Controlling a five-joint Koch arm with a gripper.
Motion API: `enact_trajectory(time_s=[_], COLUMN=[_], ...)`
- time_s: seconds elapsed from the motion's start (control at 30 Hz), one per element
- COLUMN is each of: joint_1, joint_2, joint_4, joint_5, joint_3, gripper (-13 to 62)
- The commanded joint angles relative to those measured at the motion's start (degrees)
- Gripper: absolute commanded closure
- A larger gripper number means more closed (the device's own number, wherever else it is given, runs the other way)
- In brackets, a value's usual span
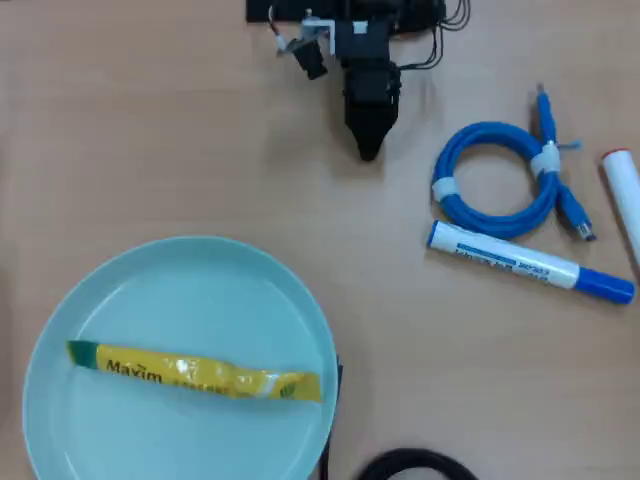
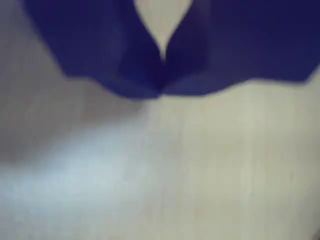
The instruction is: Pick up the yellow coffee stick, then put it in the green bowl
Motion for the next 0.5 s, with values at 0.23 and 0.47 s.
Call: enact_trajectory(time_s=[0.23,0.47], joint_1=[0.6,0.7], joint_2=[5.1,5.1], joint_4=[4.9,4.9], joint_5=[0.1,0.1], joint_3=[4.2,4.2], gripper=[57.4,57.4])
